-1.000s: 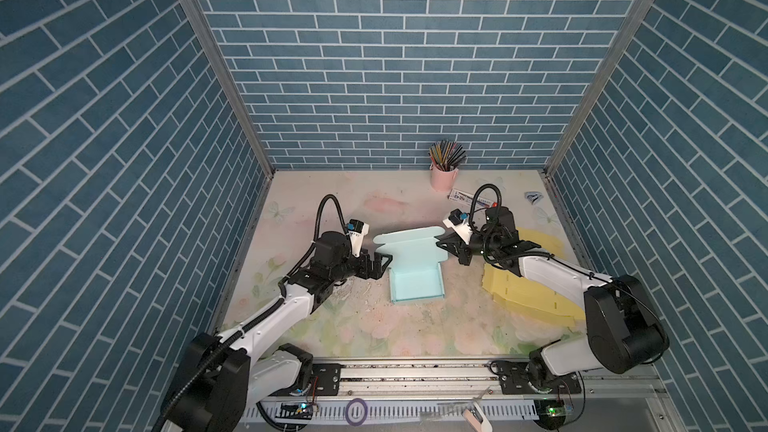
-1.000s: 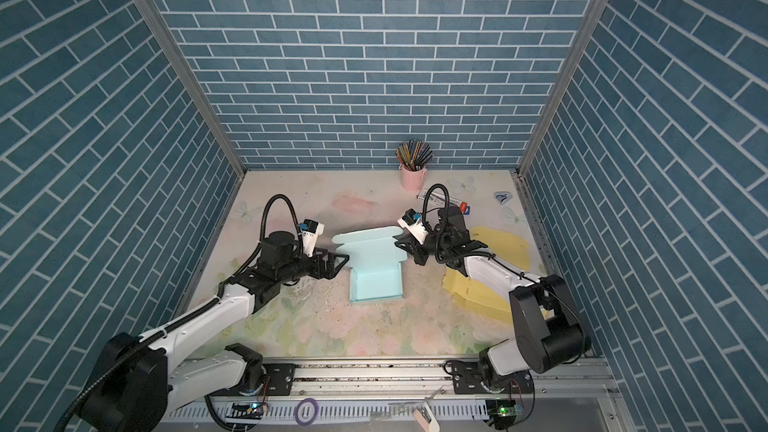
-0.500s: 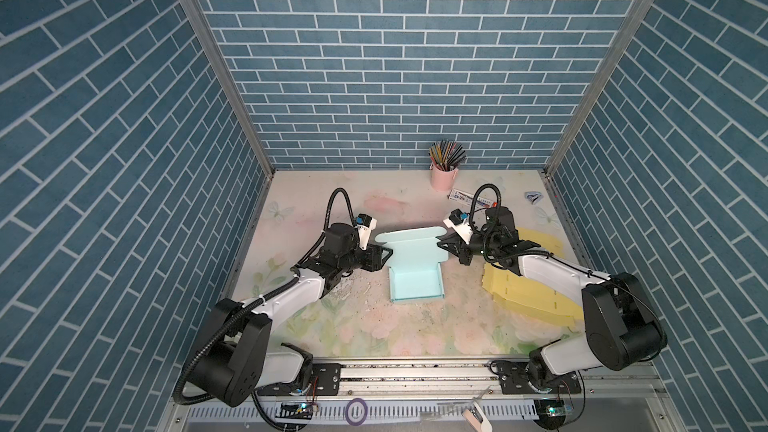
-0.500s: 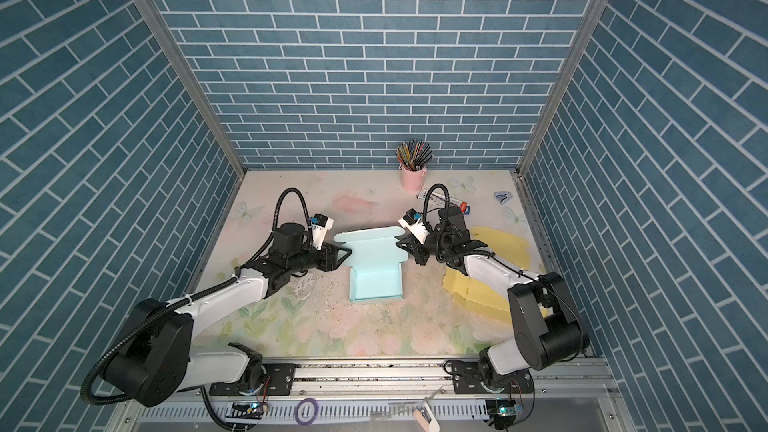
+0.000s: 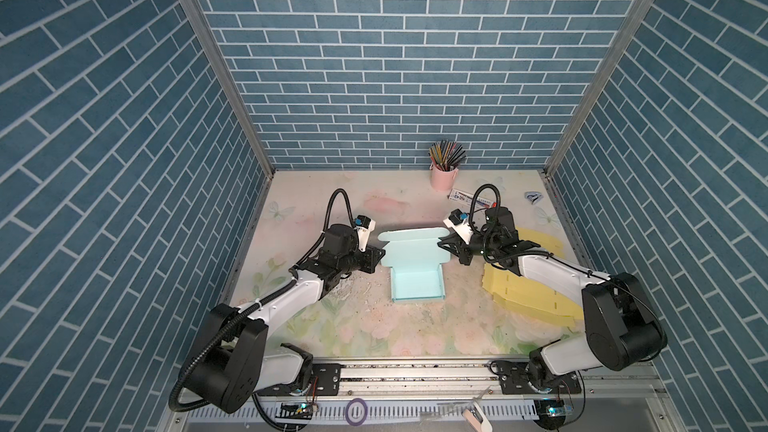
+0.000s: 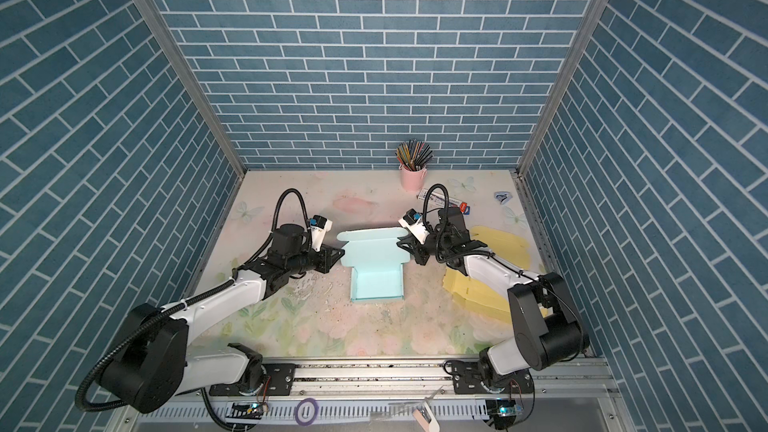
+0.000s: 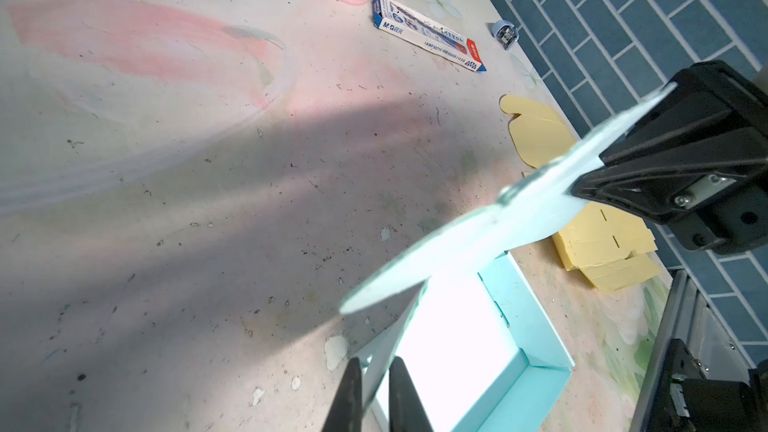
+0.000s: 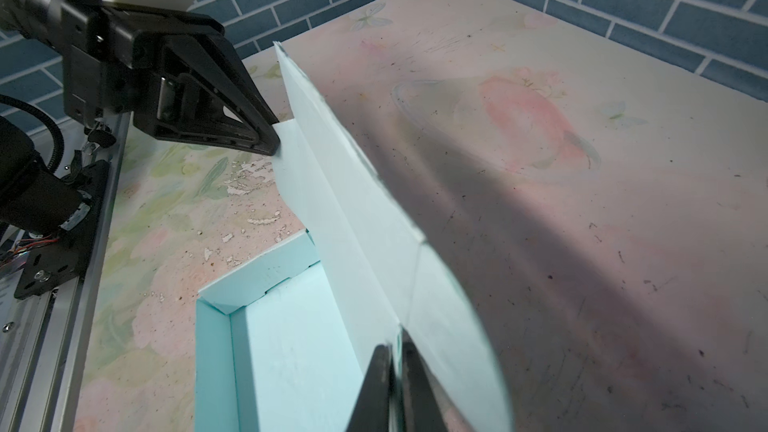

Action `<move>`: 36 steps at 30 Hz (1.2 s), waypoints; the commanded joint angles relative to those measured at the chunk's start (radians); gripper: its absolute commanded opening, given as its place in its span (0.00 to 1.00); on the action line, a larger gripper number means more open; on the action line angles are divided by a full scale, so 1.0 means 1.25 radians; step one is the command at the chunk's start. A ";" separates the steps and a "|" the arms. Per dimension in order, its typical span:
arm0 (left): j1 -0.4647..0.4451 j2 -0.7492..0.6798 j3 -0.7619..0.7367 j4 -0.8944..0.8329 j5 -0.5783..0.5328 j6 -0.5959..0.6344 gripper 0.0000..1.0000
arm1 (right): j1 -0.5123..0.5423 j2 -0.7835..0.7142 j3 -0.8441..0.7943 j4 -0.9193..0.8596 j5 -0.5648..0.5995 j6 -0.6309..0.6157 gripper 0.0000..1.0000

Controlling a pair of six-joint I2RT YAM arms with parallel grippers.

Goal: Fold the paper box
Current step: 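Hold the blue lid upright with both grippers above the tray's open side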

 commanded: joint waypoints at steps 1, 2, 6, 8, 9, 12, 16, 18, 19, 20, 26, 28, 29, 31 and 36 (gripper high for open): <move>-0.007 -0.008 0.017 -0.026 -0.022 0.015 0.11 | -0.001 -0.001 0.018 -0.033 0.024 -0.015 0.09; -0.009 -0.010 0.017 -0.029 -0.024 0.017 0.11 | -0.001 -0.004 0.019 -0.036 0.030 -0.013 0.09; -0.026 -0.015 0.020 -0.043 -0.042 0.027 0.09 | 0.000 -0.008 0.029 -0.058 0.071 -0.010 0.09; -0.039 -0.012 0.024 -0.048 -0.052 0.028 0.07 | 0.001 -0.005 0.036 -0.067 0.102 0.000 0.09; -0.044 -0.008 0.025 -0.047 -0.056 0.028 0.07 | 0.002 -0.004 0.038 -0.069 0.125 0.009 0.09; -0.061 -0.006 0.033 -0.047 -0.076 0.026 0.04 | 0.013 -0.004 0.049 -0.095 0.193 0.021 0.10; -0.063 -0.022 0.032 -0.034 -0.103 0.016 0.03 | 0.022 -0.019 0.054 -0.120 0.249 0.039 0.13; -0.062 -0.022 0.040 -0.043 -0.111 0.021 0.03 | 0.025 -0.030 0.048 -0.122 0.269 0.049 0.13; -0.062 -0.021 0.043 -0.048 -0.112 0.023 0.02 | 0.026 -0.034 0.048 -0.127 0.277 0.052 0.13; -0.062 -0.020 0.046 -0.051 -0.113 0.024 0.02 | 0.027 -0.038 0.047 -0.131 0.286 0.055 0.13; -0.063 -0.018 0.044 -0.046 -0.117 0.024 0.02 | 0.031 -0.049 0.040 -0.132 0.291 0.063 0.13; -0.062 -0.019 0.044 -0.046 -0.118 0.024 0.01 | 0.032 -0.045 0.043 -0.133 0.289 0.065 0.11; -0.062 -0.022 0.044 -0.045 -0.119 0.024 0.02 | 0.034 -0.044 0.043 -0.132 0.287 0.067 0.11; -0.062 -0.026 0.044 -0.046 -0.122 0.023 0.02 | 0.035 -0.042 0.045 -0.130 0.284 0.072 0.10; -0.062 -0.038 0.043 -0.051 -0.125 0.029 0.01 | 0.043 -0.035 0.048 -0.130 0.278 0.074 0.15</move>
